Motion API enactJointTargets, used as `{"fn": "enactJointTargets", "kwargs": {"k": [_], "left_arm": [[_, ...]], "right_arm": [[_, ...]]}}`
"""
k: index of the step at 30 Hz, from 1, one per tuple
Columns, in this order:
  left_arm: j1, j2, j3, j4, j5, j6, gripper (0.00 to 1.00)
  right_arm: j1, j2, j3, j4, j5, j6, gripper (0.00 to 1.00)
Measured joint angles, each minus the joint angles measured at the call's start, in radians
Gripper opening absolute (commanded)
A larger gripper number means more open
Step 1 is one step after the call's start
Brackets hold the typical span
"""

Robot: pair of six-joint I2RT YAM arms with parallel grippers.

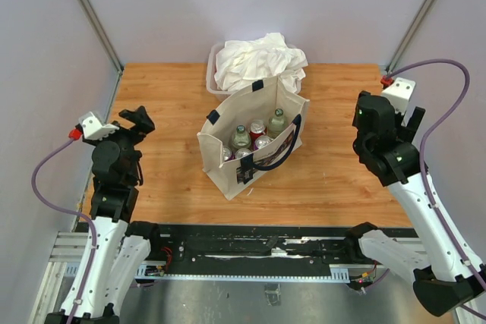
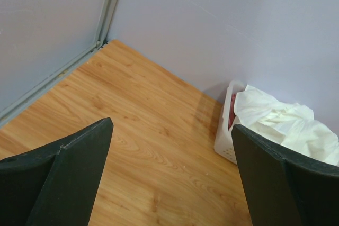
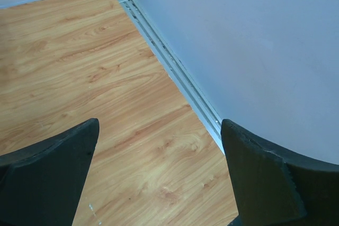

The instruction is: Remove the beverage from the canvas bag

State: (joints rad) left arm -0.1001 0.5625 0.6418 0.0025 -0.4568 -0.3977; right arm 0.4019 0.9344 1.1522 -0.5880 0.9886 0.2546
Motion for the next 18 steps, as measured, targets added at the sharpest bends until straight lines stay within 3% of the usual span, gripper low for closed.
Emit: {"fn": "enactJointTargets", "kwargs": {"k": [9, 14, 18], "left_arm": [[-0.002, 0.088, 0.095, -0.021, 0.151, 0.007, 1.00], [-0.067, 0.114, 0.095, -0.016, 0.215, 0.017, 1.00], [-0.147, 0.142, 0.120, -0.014, 0.241, 0.036, 1.00]], "right_arm": [[0.009, -0.030, -0.017, 0.089, -0.206, -0.053, 0.99], [0.088, -0.027, -0.016, 0.152, -0.309, -0.117, 1.00], [0.173, 0.006, 0.015, 0.182, -0.352, -0.168, 0.85]]}}
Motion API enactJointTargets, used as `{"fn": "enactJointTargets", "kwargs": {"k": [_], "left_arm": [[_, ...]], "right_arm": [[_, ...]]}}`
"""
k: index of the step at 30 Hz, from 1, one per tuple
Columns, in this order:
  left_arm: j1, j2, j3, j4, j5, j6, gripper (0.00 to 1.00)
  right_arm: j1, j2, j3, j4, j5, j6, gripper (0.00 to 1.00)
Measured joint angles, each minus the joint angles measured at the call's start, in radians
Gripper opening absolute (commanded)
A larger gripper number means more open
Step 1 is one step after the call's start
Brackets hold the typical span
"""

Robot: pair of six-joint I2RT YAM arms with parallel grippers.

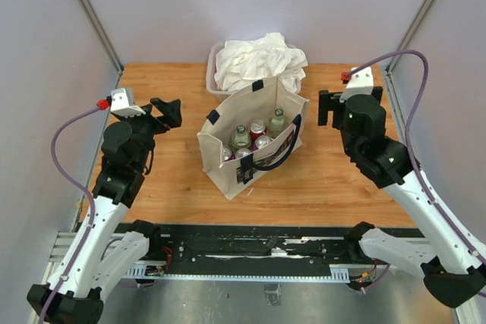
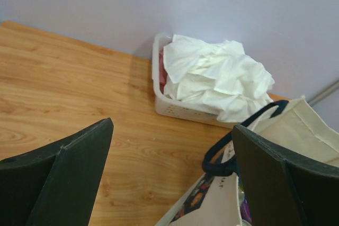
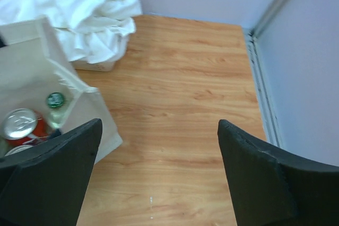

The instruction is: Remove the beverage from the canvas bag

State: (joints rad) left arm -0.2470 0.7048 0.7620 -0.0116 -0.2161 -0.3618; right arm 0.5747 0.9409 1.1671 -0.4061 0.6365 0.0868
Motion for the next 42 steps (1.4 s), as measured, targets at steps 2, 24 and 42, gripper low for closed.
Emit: {"fn": "enactJointTargets", "kwargs": {"k": [2, 24, 42], "left_arm": [[-0.034, 0.015, 0.012, 0.006, 0.013, 0.004, 1.00], [-0.158, 0.111, 0.014, 0.049, 0.157, 0.040, 0.72], [-0.412, -0.013, 0.097, -0.294, 0.000, -0.029, 0.89]], "right_arm": [[0.046, 0.033, 0.031, 0.013, -0.028, -0.022, 0.74], [0.256, 0.239, 0.054, 0.093, -0.383, -0.020, 0.01], [0.317, 0.208, -0.059, 0.087, -0.566, 0.068, 0.01]]}}
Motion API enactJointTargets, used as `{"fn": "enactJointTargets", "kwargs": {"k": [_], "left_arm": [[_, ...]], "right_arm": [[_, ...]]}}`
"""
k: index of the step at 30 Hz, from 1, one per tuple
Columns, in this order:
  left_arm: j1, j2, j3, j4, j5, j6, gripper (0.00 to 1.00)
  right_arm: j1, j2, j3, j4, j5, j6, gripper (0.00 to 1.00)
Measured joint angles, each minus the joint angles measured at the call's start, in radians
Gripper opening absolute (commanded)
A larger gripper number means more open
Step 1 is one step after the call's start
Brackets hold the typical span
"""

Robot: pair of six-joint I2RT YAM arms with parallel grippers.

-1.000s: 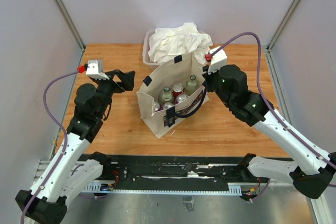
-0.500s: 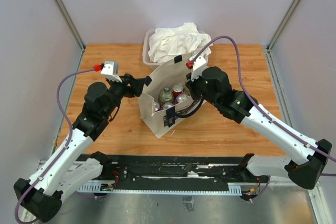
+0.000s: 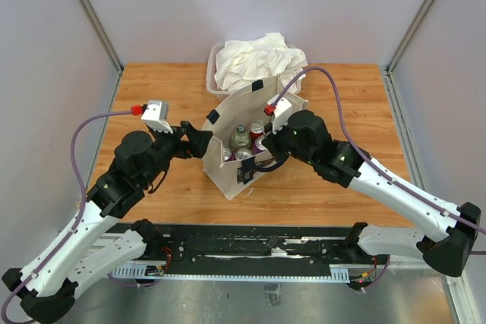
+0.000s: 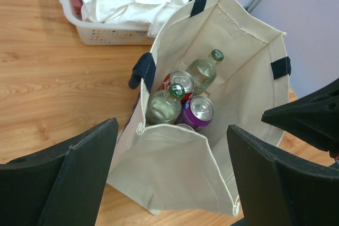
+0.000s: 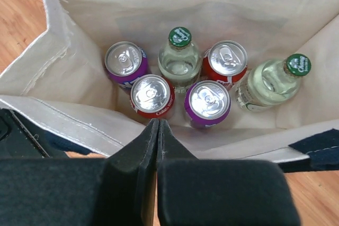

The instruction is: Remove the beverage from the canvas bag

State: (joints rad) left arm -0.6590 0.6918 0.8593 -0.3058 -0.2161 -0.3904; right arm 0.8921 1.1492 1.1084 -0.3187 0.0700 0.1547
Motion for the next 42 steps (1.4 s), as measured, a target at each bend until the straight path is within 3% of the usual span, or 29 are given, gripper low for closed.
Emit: {"fn": "enactJointTargets", "kwargs": {"k": [6, 17, 34, 42], "left_arm": [[-0.006, -0.024, 0.006, -0.080, -0.002, -0.065, 0.89], [-0.060, 0.002, -0.080, -0.082, 0.075, -0.171, 0.85], [-0.077, 0.003, -0.147, 0.049, 0.085, -0.235, 0.92], [-0.077, 0.017, -0.151, 0.111, 0.088, -0.235, 0.91]], "right_arm": [[0.029, -0.012, -0.023, -0.002, -0.002, 0.014, 0.01], [0.091, -0.013, -0.070, -0.019, 0.028, 0.037, 0.01], [0.122, 0.005, -0.077, -0.053, 0.064, 0.047, 0.01], [0.129, 0.024, -0.071, -0.060, 0.069, 0.035, 0.01]]}}
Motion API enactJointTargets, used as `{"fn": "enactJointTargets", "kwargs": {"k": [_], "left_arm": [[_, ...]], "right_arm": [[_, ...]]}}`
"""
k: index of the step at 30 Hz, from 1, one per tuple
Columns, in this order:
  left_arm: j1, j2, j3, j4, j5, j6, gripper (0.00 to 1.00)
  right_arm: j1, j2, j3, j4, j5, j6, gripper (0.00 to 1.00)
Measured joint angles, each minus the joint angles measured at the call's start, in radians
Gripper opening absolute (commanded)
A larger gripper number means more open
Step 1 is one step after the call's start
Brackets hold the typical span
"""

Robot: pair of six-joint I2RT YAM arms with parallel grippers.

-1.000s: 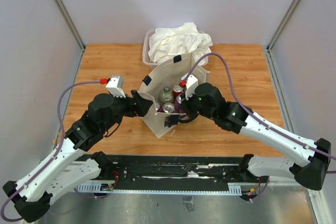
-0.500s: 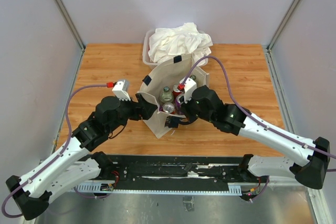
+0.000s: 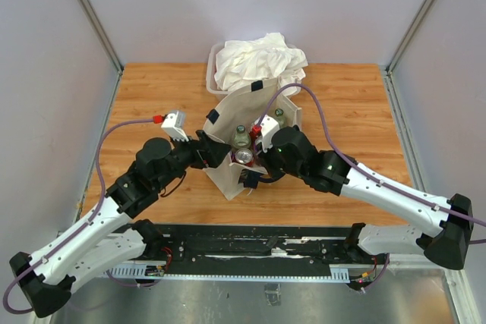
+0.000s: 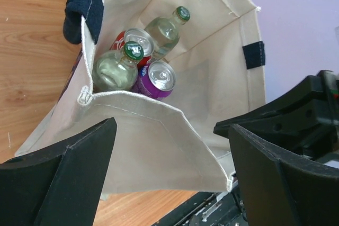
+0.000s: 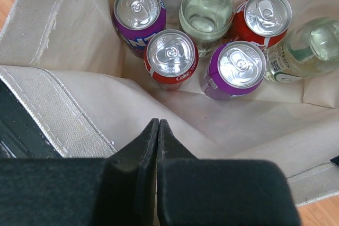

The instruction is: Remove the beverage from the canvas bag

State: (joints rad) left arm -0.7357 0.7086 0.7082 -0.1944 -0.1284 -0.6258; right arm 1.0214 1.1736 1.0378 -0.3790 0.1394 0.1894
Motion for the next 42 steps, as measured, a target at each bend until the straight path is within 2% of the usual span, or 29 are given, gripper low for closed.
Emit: {"fn": "enactJointTargets", "kwargs": {"k": [5, 9, 13, 18, 21, 34, 42], "left_arm": [[-0.001, 0.078, -0.003, 0.013, 0.003, 0.000, 0.81], [-0.002, 0.115, -0.013, 0.037, 0.019, -0.010, 0.68], [-0.004, 0.124, -0.015, 0.044, 0.038, -0.012, 0.49], [-0.007, 0.121, -0.037, 0.045, 0.075, -0.027, 0.15], [-0.007, 0.109, -0.081, 0.035, 0.089, -0.037, 0.01], [-0.007, 0.039, -0.205, 0.016, 0.168, -0.094, 0.01], [-0.007, 0.039, -0.265, 0.061, 0.193, -0.121, 0.00]], "right_arm": [[0.000, 0.000, 0.003, -0.006, 0.000, -0.012, 0.01], [0.004, 0.001, 0.012, -0.018, -0.001, -0.023, 0.01], [0.005, 0.001, 0.013, -0.020, -0.002, -0.030, 0.01], [0.005, 0.001, 0.013, -0.032, -0.001, -0.032, 0.01], [0.005, 0.001, 0.013, -0.051, 0.002, -0.032, 0.01], [0.005, -0.055, -0.018, -0.055, 0.046, 0.007, 0.01], [0.021, -0.055, -0.121, -0.026, 0.045, 0.063, 0.01]]}}
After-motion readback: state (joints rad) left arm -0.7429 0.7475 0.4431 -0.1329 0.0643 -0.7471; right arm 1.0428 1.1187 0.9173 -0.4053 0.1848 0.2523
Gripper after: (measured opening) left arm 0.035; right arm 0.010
